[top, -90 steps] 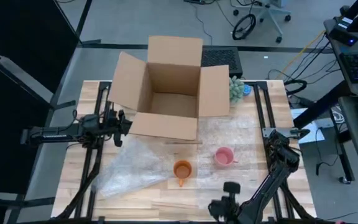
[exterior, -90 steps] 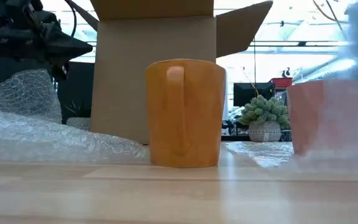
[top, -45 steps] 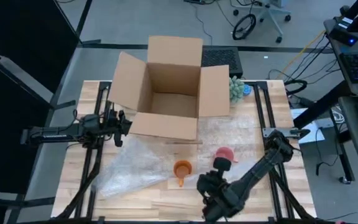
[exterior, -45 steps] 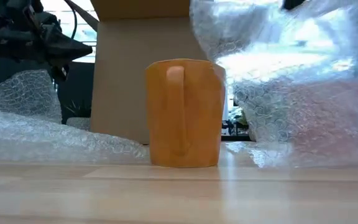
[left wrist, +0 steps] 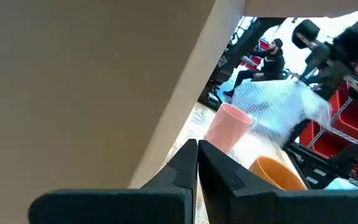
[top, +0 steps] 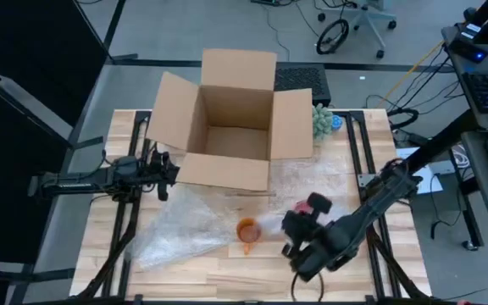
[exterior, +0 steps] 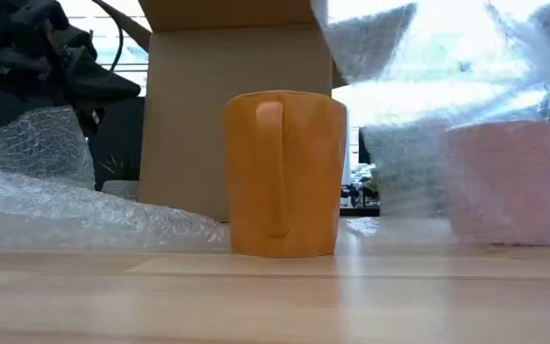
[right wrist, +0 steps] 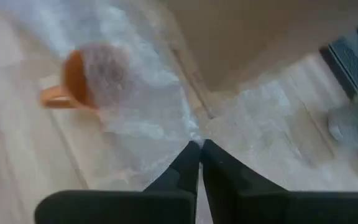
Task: Wrap mug
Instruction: Wrap the pink mug with the transparent bubble wrap
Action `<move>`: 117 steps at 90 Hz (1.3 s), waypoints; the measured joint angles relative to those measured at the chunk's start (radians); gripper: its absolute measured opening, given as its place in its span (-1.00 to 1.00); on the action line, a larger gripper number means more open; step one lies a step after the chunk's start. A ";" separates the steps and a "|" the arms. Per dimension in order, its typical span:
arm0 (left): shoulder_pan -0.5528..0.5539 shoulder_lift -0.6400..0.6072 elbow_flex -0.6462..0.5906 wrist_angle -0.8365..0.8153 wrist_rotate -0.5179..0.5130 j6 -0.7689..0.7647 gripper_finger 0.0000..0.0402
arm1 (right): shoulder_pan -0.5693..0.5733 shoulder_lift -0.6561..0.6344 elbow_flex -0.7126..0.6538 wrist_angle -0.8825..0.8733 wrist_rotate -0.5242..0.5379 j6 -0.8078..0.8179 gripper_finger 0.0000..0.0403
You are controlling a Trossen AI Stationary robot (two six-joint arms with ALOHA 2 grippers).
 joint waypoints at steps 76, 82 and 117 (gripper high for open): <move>0.000 0.000 0.000 0.011 0.000 -0.001 -1.00 | -0.190 -0.325 -0.765 0.264 0.076 0.082 -0.37; 0.000 0.000 0.000 0.020 0.000 -0.002 -1.00 | -0.230 -0.342 -0.749 0.241 0.042 0.041 -0.23; -0.006 0.000 0.000 0.210 0.000 -0.001 -1.00 | -0.328 -0.617 -0.704 0.322 -0.279 -0.360 0.15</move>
